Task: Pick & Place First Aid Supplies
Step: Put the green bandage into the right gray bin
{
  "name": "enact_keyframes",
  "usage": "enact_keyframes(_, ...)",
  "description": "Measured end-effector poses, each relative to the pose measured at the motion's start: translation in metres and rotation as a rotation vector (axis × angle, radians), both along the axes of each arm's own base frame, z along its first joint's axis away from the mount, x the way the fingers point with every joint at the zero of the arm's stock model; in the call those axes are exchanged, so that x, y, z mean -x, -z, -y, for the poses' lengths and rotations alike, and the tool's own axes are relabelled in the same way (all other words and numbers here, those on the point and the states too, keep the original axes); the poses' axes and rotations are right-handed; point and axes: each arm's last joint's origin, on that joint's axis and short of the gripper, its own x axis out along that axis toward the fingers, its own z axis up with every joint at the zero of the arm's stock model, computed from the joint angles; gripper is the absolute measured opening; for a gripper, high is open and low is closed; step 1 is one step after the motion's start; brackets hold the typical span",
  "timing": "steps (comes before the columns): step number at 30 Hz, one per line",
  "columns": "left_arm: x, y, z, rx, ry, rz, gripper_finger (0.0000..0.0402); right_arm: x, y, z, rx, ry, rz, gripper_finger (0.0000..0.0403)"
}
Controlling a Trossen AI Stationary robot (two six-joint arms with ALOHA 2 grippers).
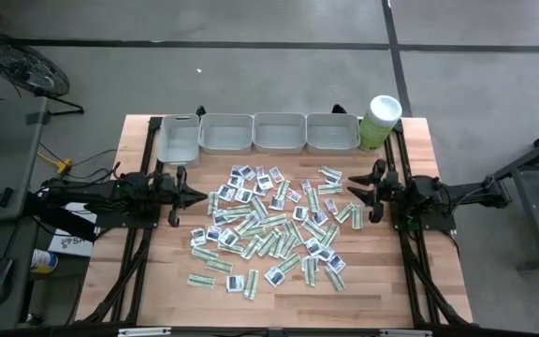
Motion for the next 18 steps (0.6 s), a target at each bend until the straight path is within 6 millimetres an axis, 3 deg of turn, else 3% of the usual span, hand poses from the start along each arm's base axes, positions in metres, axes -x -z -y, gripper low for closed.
enact_keyframes(9,0.0,-0.001,0.0,0.0,-0.001,0.002,0.0001,0.001,-0.005,0.002,0.107,0.069,0.015,0.0145)
enact_keyframes(14,0.0,-0.001,0.0,0.0,0.0,0.002,0.0001,0.003,-0.016,-0.001,0.176,0.007,0.119,0.0146)
enact_keyframes(18,0.0,-0.001,0.0,0.0,0.0,0.002,0.0001,0.003,-0.016,0.0,0.215,0.032,0.105,0.0145)
